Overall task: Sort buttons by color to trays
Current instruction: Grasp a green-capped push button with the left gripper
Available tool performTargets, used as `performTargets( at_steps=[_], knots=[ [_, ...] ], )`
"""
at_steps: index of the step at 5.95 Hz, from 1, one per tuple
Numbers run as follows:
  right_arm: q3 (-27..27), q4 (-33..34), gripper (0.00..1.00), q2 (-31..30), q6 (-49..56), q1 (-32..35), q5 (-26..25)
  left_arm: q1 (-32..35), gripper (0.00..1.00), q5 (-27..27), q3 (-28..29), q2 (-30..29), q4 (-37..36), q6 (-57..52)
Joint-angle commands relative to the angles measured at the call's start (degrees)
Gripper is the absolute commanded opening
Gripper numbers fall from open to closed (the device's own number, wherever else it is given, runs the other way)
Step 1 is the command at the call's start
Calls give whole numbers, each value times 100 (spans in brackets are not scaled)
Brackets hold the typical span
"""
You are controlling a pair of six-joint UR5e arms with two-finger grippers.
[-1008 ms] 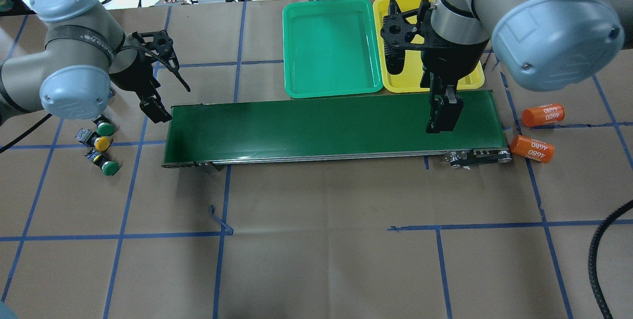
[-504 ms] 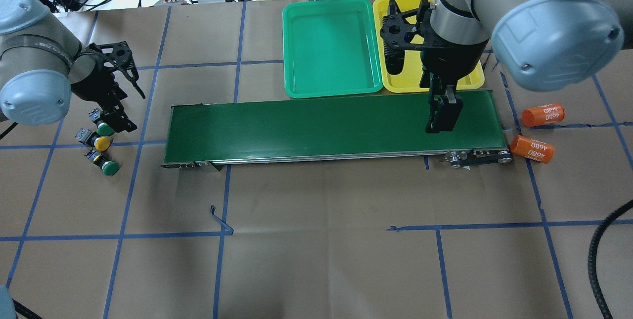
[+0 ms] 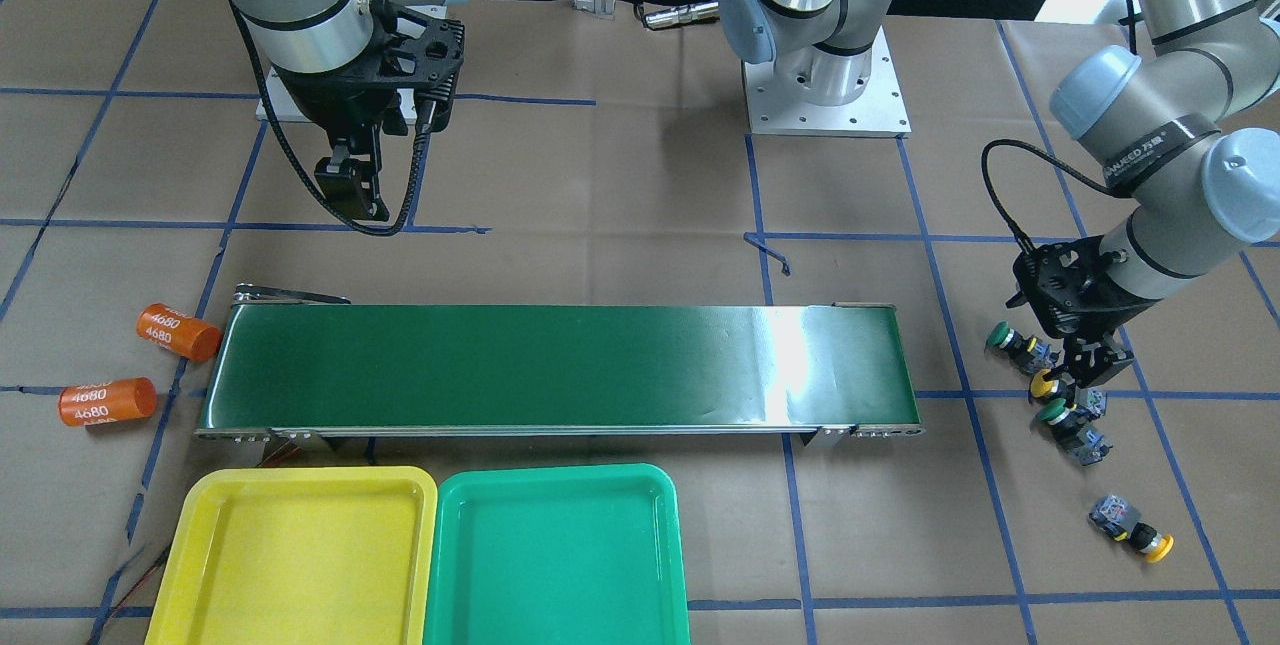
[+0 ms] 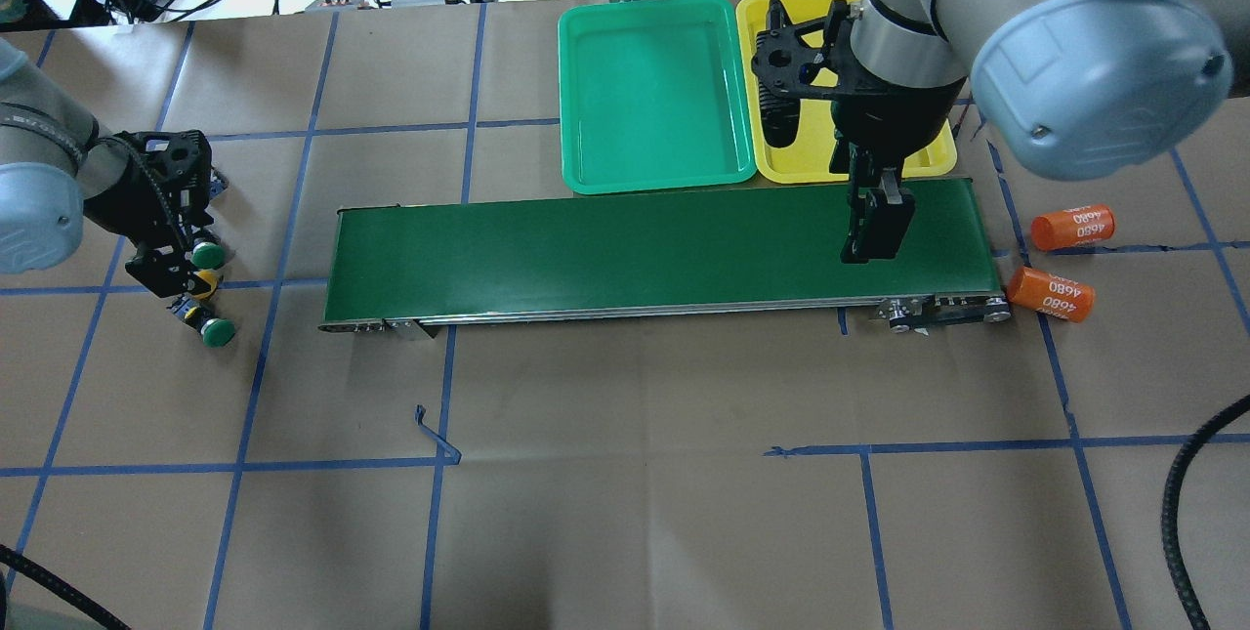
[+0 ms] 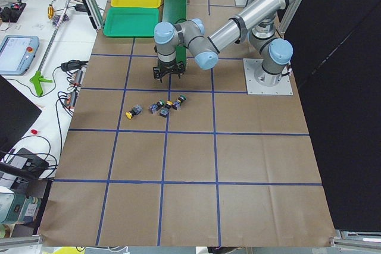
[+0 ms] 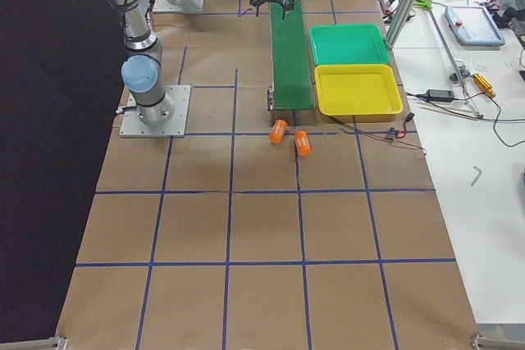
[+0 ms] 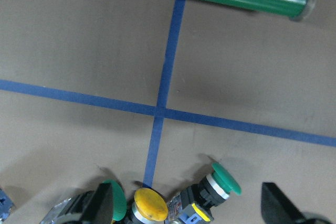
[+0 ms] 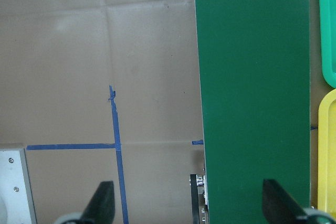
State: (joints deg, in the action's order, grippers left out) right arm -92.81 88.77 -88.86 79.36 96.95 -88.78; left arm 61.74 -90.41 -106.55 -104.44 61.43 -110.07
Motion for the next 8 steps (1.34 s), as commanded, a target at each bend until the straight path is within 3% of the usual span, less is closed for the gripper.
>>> performTargets(
  at_steps=[1,2,3,8],
  knots=[
    [-9,0,100,0,1,0,-7,-92,99,-29,-33,-137,-35,-1614],
    [-9,0,100,0,1,0,-7,-205,99,-55,-33,-356,-244,-2310],
    [-9,-9,100,0,1,17,-16,-241,99,-412,-67,-540,-298,-2726],
    [-9,0,100,0,-17,17,1,-312,98,-644,-331,-788,-580,-2800]
  ],
)
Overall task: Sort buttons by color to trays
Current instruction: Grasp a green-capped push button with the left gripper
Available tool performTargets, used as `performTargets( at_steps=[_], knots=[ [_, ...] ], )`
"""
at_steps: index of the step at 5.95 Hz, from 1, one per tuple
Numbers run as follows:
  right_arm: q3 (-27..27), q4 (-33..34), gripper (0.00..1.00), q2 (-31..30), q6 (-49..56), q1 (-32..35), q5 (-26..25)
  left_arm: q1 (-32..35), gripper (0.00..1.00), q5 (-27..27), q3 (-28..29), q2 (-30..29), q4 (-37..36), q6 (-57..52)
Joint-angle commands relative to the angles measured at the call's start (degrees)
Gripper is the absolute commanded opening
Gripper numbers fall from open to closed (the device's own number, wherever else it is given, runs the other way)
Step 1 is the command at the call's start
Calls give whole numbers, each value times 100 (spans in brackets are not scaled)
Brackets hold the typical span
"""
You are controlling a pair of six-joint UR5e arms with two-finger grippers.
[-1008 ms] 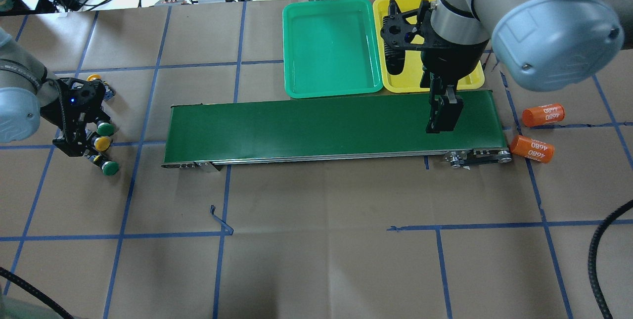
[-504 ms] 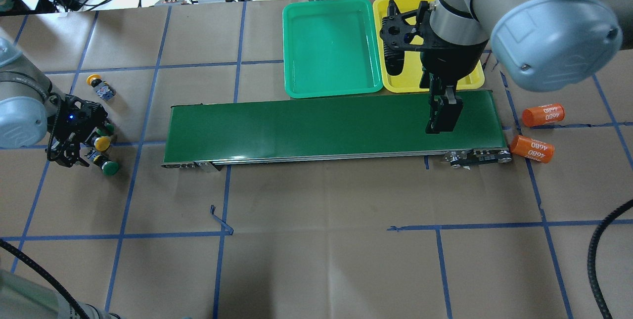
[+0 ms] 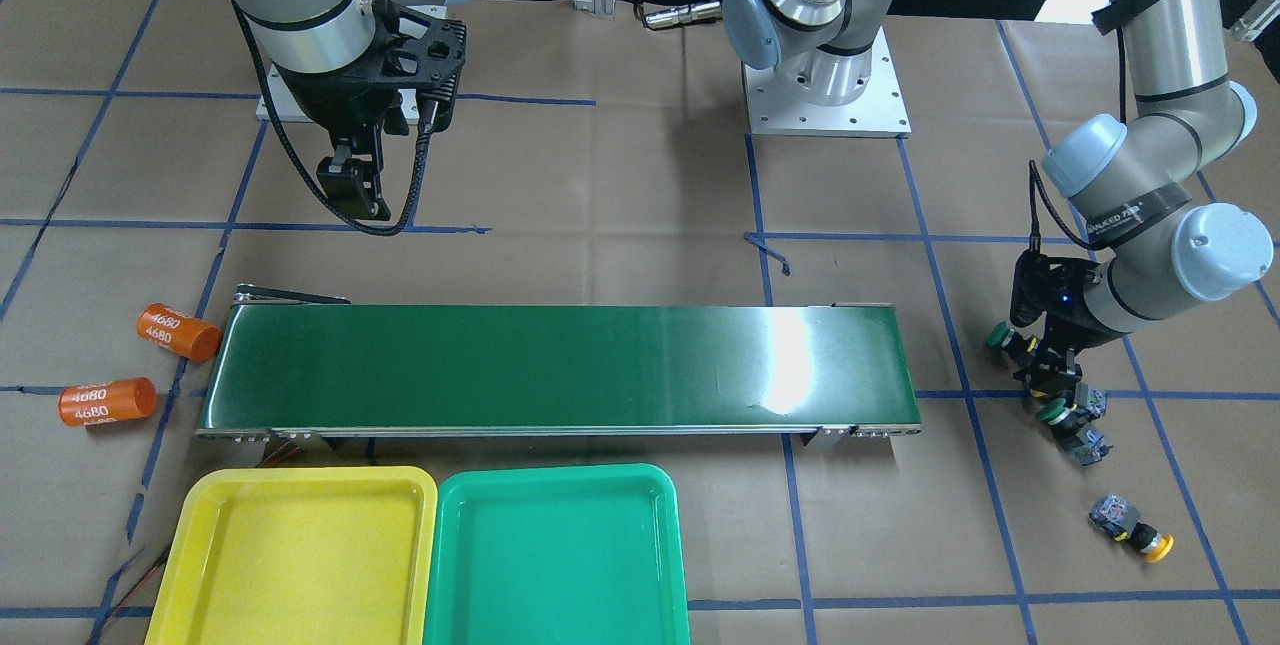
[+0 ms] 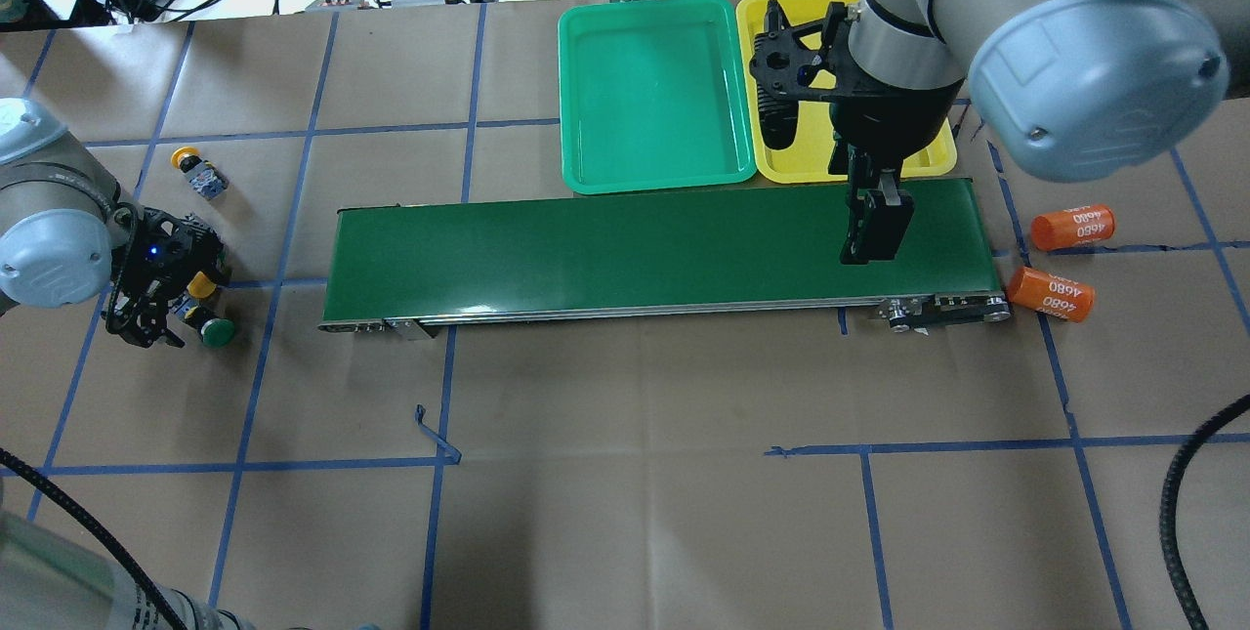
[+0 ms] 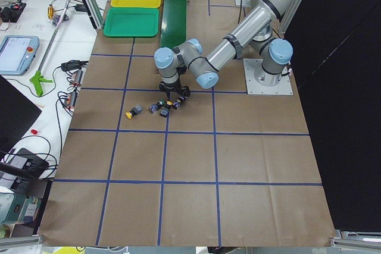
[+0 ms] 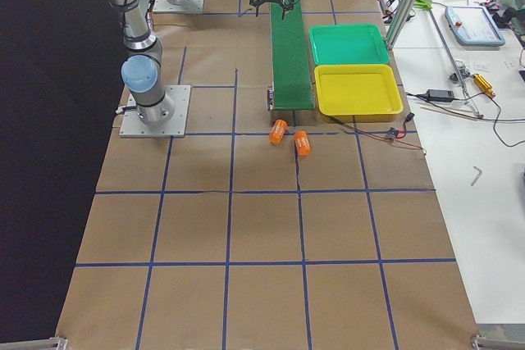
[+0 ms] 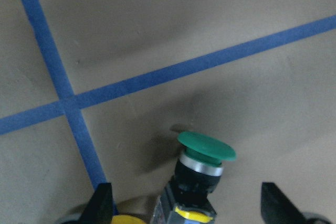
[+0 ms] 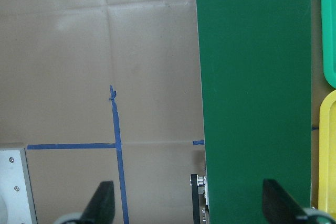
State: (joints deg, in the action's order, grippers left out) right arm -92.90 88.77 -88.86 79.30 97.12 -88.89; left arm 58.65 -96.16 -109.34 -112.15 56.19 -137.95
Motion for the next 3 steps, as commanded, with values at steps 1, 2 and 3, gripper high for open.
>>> performTargets(
  at_steps=[1,2,3],
  knots=[
    [9,0,100,0,-11,0,12,-3,83,-52,-61,-18,-64,-13],
    [0,0,100,0,-11,0,12,6,32,-61,-70,-18,-107,-39],
    [0,-9,100,0,-2,0,12,6,5,-70,-70,0,-117,-31]
  ],
)
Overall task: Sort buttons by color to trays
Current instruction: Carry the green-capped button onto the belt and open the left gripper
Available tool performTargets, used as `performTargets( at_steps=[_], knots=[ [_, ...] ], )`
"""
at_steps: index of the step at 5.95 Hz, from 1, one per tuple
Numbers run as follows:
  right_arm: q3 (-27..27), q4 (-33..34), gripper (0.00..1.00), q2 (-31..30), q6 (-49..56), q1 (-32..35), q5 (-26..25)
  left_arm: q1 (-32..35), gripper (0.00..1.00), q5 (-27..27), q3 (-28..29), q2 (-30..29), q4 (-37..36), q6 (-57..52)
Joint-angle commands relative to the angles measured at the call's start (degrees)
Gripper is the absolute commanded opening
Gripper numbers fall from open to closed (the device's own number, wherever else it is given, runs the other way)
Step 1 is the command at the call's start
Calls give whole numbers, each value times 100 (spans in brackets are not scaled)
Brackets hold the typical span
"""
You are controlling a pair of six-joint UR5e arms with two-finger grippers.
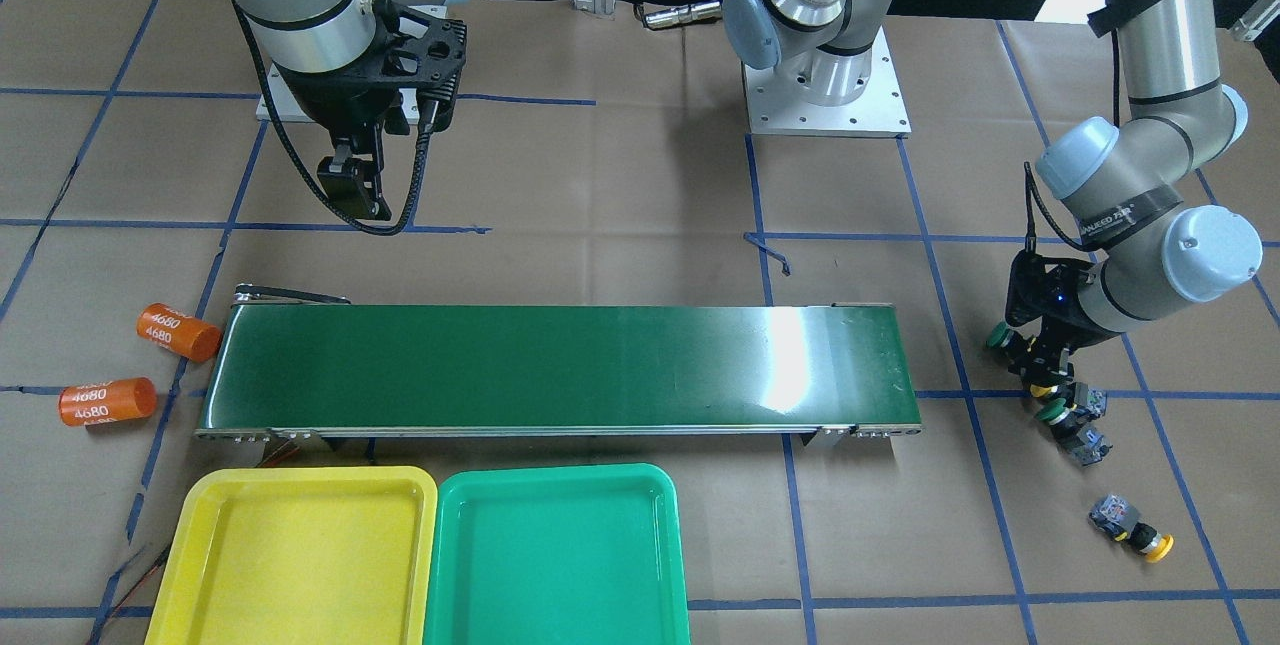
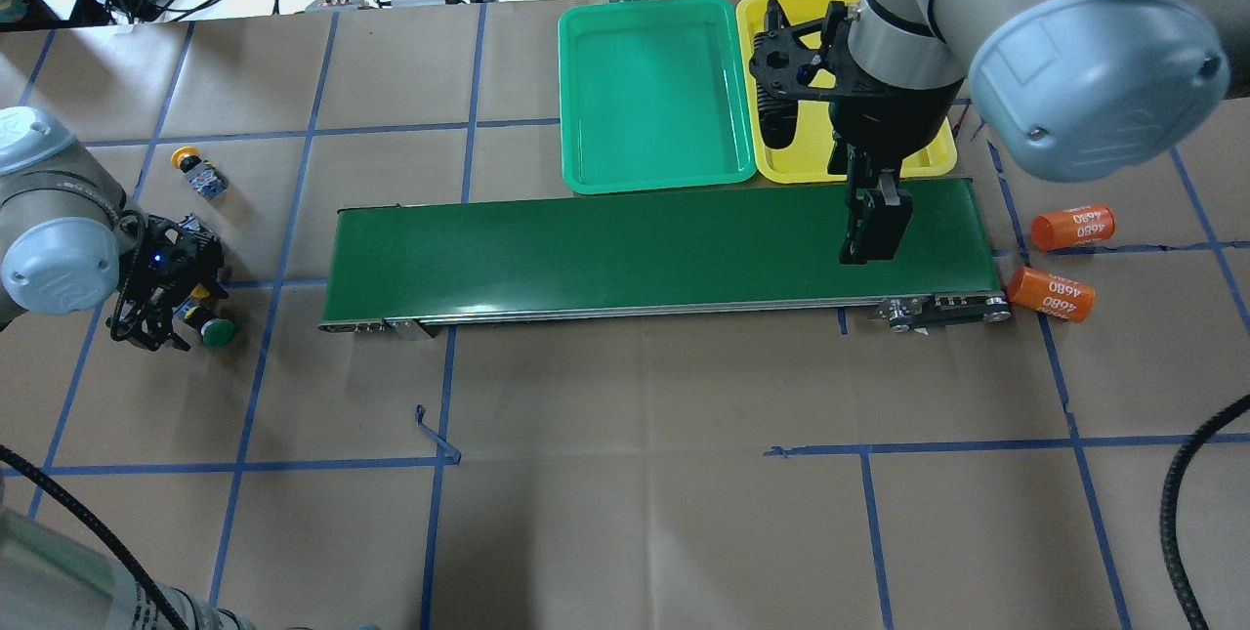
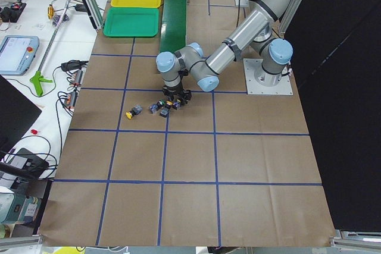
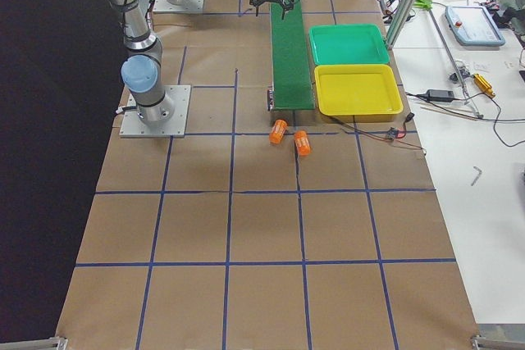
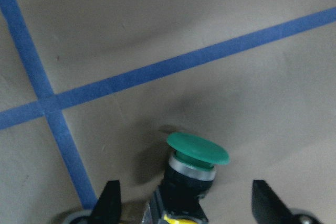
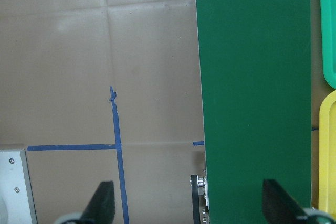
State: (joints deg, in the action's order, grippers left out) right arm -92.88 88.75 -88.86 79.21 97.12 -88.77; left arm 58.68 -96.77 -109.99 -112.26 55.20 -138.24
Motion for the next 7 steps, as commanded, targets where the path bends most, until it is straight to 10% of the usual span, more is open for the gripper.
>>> performTargets(
  at_steps=[1,7],
  knots=[
    [-2,-7,100,0,6,0,1,3,0,0,4,12,-53,17],
    [-2,-7,100,0,15,0,-8,1343,0,430,671,1021,1326,3095]
  ],
)
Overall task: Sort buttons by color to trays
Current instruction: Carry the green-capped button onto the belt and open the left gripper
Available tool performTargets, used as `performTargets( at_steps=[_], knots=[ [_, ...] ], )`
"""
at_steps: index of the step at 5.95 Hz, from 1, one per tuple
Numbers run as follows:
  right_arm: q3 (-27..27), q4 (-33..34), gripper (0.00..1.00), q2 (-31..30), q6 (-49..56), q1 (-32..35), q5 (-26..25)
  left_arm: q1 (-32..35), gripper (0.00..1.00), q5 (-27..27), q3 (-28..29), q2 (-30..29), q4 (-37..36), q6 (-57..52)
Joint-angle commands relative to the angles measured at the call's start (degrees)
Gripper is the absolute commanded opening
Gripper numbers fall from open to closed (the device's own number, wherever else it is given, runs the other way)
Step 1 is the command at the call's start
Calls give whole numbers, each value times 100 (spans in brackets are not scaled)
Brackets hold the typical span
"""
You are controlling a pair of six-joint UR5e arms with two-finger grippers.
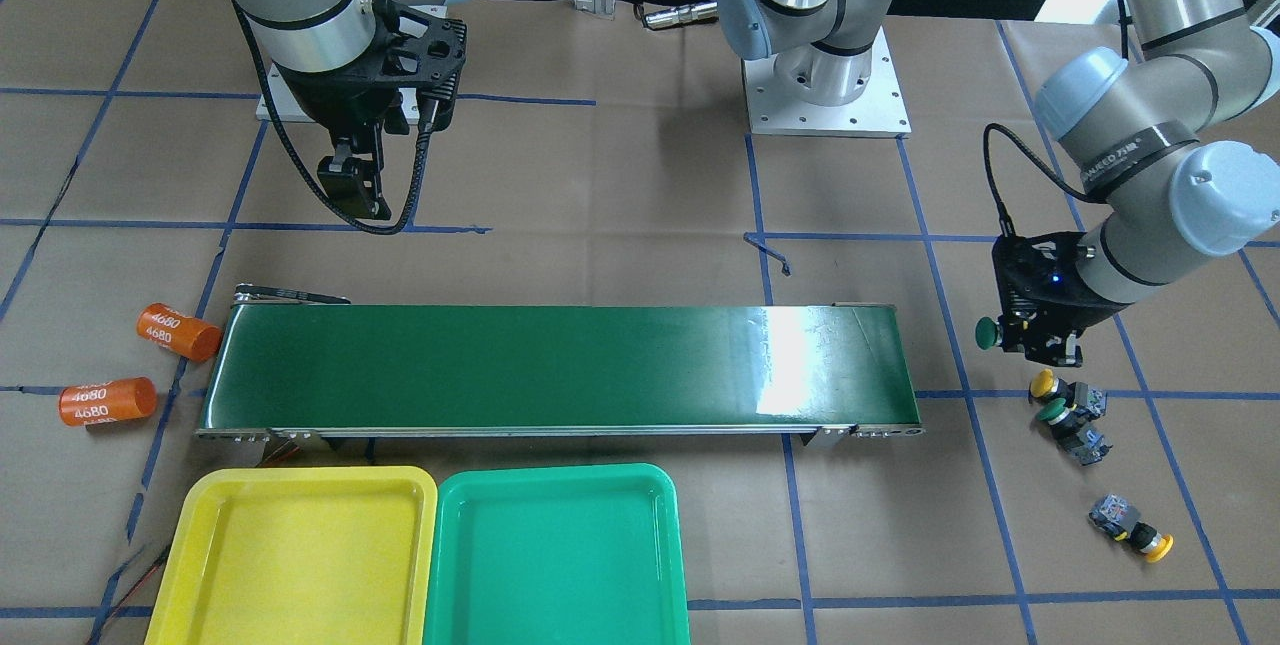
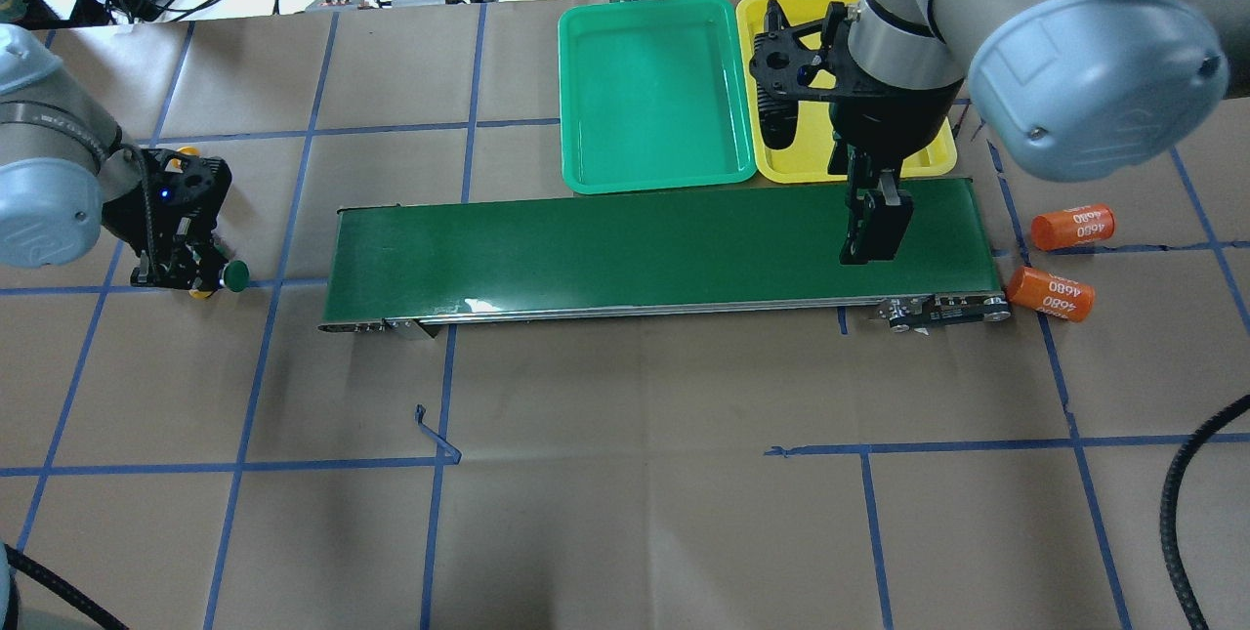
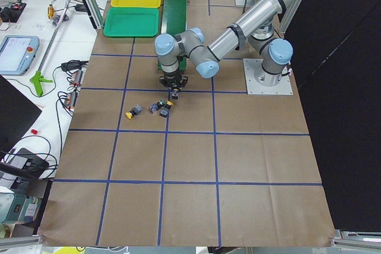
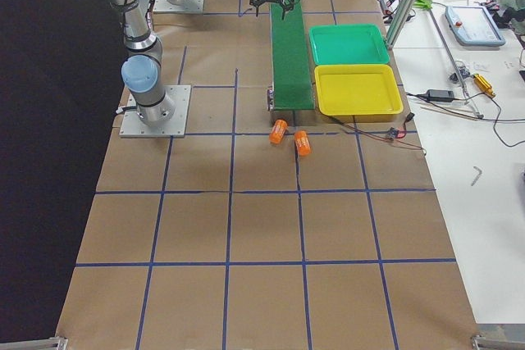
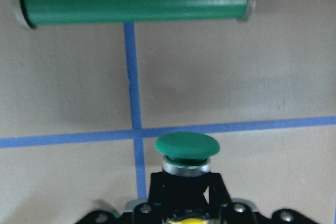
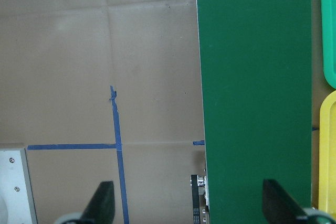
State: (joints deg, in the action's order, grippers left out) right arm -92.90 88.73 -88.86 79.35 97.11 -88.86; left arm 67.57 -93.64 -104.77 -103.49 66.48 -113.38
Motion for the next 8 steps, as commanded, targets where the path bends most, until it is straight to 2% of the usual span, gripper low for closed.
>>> performTargets(
  at_steps=[1,3,4,5,6,7,8],
  knots=[
    [0,3,100,0,10,1,0,876,0,258,150,137,251,1476],
    [0,4,100,0,10,1,9,1668,0,312,158,-12,164,2509],
    [0,4,100,0,10,1,9,1750,4,277,37,-100,120,2557],
    [0,4,100,0,10,1,0,1750,30,277,27,-101,103,2496],
    [0,4,100,0,10,1,0,1733,80,277,35,-136,94,2470],
    [0,-5,100,0,19,1,-9,1681,98,268,105,-127,94,2400],
    [0,-5,100,-9,2,9,9,1393,98,242,158,-92,94,1912]
  ],
)
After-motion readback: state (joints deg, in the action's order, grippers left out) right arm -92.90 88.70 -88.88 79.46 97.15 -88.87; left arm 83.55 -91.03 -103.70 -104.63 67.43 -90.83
